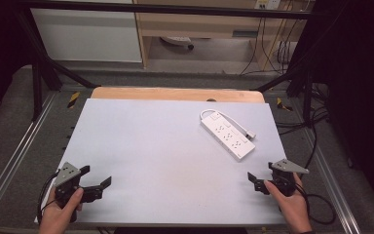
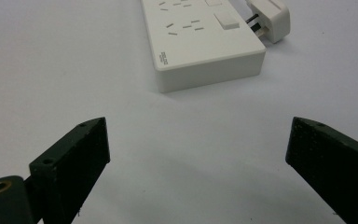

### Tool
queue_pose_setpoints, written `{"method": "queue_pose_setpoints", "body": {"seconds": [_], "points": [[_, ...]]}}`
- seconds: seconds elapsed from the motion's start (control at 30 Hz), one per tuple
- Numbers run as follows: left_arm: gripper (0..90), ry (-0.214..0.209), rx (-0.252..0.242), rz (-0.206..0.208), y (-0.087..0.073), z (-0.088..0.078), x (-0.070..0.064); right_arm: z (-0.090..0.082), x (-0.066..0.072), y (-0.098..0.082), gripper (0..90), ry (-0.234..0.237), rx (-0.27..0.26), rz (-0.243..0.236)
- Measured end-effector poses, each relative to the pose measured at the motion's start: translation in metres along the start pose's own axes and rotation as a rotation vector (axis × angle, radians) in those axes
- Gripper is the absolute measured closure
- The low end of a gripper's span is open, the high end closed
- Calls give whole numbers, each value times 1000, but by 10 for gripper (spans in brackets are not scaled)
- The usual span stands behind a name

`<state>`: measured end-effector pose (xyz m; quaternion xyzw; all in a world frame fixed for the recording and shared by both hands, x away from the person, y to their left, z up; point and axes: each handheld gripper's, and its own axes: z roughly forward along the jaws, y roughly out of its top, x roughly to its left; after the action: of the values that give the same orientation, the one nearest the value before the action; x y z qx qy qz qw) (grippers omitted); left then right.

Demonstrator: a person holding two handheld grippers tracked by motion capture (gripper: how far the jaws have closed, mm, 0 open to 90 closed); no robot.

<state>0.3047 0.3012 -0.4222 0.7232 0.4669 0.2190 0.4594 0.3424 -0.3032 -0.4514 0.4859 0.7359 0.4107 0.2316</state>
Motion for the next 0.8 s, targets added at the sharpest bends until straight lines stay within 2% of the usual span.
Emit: {"method": "queue_pose_setpoints", "body": {"seconds": [0.3, 0.6, 0.8], "points": [[68, -3, 11, 7, 0, 2, -1, 1, 1, 2, 69, 21, 19, 9], [68, -10, 14, 8, 0, 2, -1, -1, 0, 4, 69, 4, 24, 3], [68, -13, 19, 11, -1, 3, -1, -2, 0, 6, 64, 15, 46, 14]]}}
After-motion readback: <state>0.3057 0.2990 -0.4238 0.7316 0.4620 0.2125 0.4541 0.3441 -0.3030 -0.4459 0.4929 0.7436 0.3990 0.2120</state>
